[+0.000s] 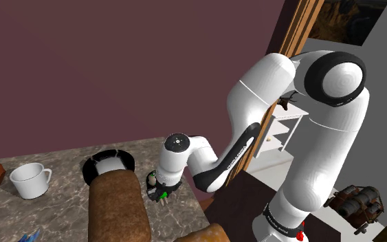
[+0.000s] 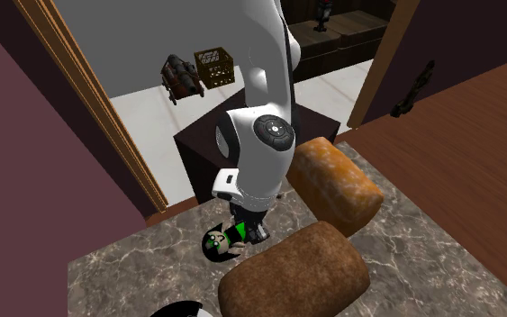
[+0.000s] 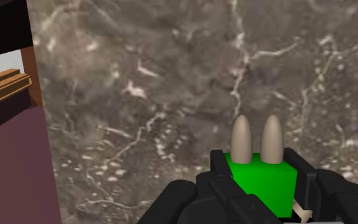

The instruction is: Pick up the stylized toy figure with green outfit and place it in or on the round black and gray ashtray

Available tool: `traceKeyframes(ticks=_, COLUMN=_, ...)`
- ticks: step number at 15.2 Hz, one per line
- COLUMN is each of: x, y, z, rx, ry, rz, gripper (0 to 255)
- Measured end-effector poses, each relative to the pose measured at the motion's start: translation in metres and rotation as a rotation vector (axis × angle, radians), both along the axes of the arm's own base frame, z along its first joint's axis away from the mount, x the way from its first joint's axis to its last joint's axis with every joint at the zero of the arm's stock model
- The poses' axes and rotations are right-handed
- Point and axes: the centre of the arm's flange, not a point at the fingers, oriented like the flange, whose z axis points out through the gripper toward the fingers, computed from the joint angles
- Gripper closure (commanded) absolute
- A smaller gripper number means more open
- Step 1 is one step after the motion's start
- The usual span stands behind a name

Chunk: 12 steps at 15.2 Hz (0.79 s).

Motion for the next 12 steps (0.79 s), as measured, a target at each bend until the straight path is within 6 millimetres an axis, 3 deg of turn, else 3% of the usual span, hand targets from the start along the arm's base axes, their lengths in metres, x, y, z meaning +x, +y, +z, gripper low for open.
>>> traceKeyframes(ticks=3, x=0.000, y=0.001, z=0.006, rx=0.000, ry=0.000, rz=0.001, gripper=255)
traceKeyframes(ticks=12, x=0.000, y=0.000, z=0.052, rx=-0.001, ry=0.000, rz=0.001, gripper=255)
